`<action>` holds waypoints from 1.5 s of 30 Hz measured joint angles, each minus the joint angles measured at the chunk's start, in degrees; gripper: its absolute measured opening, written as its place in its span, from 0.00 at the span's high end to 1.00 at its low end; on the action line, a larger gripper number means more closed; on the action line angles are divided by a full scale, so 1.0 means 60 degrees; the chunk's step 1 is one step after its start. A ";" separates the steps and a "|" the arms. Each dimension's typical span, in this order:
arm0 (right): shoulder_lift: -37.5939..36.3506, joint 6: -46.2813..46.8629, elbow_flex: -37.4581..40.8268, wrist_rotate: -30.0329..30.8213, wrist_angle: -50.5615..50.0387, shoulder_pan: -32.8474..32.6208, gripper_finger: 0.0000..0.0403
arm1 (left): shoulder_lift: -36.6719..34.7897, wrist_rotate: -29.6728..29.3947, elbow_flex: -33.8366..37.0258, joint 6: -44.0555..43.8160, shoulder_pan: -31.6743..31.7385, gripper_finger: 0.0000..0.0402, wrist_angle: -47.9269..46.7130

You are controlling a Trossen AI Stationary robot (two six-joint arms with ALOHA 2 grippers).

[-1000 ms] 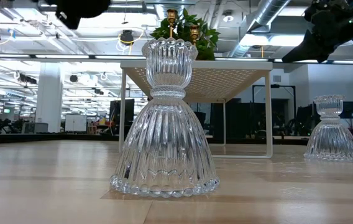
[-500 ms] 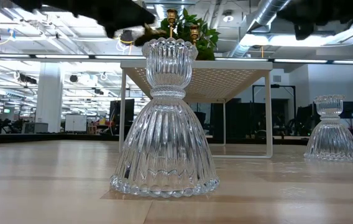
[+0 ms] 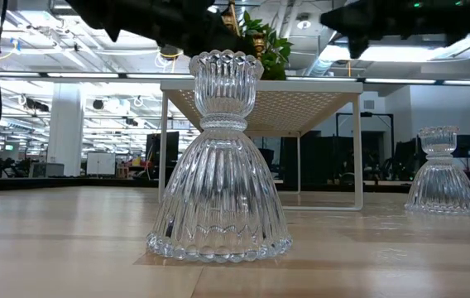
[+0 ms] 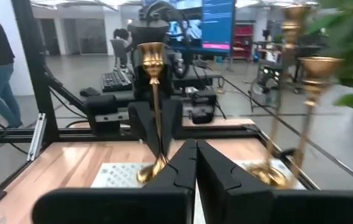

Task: Pick & Place candle stick holders
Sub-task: Align the gold candle holder with the other gold candle holders on the shelf

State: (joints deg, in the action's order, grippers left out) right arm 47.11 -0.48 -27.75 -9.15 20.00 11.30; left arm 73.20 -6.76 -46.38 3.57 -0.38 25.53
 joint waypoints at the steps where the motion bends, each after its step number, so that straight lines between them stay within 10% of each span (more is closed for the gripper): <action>1: 0.0385 -0.0017 0.0000 0.0000 0.0480 -0.0085 1.00 | 0.0062 0.0025 -0.0040 0.0000 -0.0006 0.96 0.0020; 20: 0.5243 -0.0425 -0.2939 0.0004 0.1569 -0.0646 0.59 | 0.0046 0.0054 -0.0039 0.0004 -0.0011 0.96 -0.0062; 45: 0.5560 -0.0524 -0.3865 -0.0576 -0.0309 -0.0817 0.66 | 0.0031 -0.0059 -0.0021 0.0040 0.0002 0.96 -0.0293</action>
State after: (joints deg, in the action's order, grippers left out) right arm 80.47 -3.62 -50.94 -12.60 18.14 6.40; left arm 73.38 -7.11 -46.50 3.81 -0.37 23.77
